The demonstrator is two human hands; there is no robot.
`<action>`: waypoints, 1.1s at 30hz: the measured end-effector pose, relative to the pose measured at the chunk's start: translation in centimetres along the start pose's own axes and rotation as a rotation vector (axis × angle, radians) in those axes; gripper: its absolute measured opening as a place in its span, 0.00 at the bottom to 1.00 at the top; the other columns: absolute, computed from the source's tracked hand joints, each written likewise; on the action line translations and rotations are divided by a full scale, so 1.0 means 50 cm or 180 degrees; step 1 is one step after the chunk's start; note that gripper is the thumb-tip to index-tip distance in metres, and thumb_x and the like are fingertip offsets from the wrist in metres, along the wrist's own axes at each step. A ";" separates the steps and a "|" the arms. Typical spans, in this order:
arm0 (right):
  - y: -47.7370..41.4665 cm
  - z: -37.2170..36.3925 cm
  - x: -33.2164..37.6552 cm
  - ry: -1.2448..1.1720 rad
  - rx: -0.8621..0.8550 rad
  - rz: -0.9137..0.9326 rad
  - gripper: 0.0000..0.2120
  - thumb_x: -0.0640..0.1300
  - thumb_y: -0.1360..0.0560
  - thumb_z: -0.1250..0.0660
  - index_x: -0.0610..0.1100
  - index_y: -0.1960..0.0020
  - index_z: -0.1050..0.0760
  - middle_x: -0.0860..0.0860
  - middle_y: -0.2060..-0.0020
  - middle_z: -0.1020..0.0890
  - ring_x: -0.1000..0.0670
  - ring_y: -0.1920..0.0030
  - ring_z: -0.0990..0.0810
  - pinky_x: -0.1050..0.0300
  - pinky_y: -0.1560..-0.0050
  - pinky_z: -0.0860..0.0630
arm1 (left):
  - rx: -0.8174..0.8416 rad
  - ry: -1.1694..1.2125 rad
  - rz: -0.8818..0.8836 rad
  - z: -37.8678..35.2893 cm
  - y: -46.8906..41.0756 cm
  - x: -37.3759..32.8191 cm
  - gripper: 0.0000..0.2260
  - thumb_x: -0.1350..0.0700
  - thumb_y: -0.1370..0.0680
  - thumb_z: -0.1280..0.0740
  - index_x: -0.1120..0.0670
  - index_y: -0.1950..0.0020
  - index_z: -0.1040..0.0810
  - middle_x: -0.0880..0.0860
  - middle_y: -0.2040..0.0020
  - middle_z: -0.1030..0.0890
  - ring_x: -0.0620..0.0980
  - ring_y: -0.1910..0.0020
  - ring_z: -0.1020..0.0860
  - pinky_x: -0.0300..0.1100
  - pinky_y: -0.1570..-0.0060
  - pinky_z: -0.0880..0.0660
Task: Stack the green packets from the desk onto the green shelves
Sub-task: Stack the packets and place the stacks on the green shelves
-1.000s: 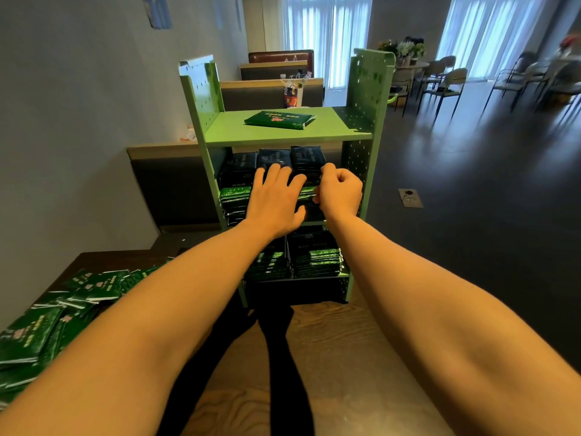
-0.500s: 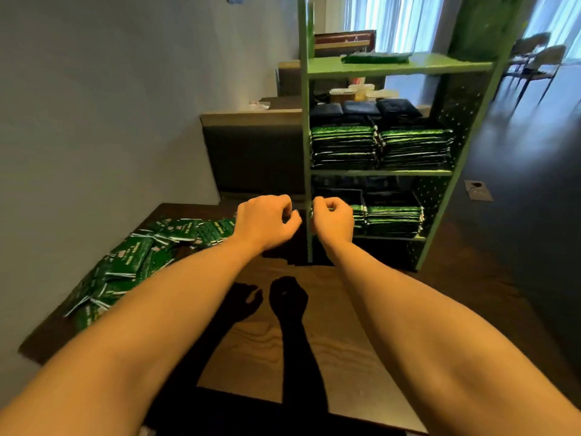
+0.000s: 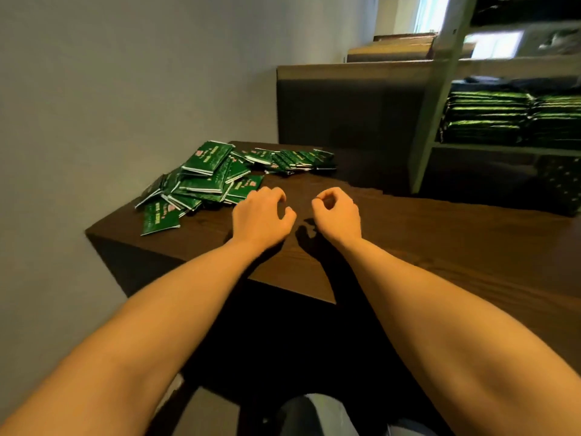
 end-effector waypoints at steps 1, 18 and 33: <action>0.013 -0.020 0.008 0.0106 0.0041 0.0037 0.06 0.50 0.20 0.33 0.50 0.45 0.24 0.57 0.56 0.21 0.53 0.53 0.21 0.54 0.50 0.25 | -0.0073 0.0013 0.0069 0.010 0.015 0.024 0.14 0.44 0.22 0.36 0.51 0.42 0.22 0.50 0.47 0.20 0.53 0.45 0.24 0.48 0.51 0.25; -0.004 -0.249 0.079 0.0687 0.0568 0.0274 0.14 0.56 0.23 0.35 0.54 0.39 0.29 0.50 0.52 0.15 0.46 0.51 0.17 0.46 0.46 0.20 | 0.0552 -0.0400 0.2296 0.018 0.038 0.336 0.34 0.39 0.23 0.39 0.57 0.23 0.38 0.58 0.21 0.42 0.59 0.21 0.49 0.61 0.26 0.49; 0.012 -0.239 0.084 0.0831 0.0656 0.0246 0.13 0.54 0.22 0.35 0.53 0.41 0.20 0.49 0.48 0.14 0.45 0.44 0.18 0.52 0.45 0.24 | 0.0453 -0.0323 0.1682 0.062 0.089 0.274 0.21 0.42 0.25 0.37 0.47 0.34 0.22 0.54 0.43 0.19 0.59 0.41 0.23 0.51 0.43 0.31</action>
Point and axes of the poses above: each hand's wrist, its own y-axis away from the middle knuckle, its own z-axis out of the back of the hand, x = y × z, the point moved 1 cm from there along -y, towards the middle knuckle
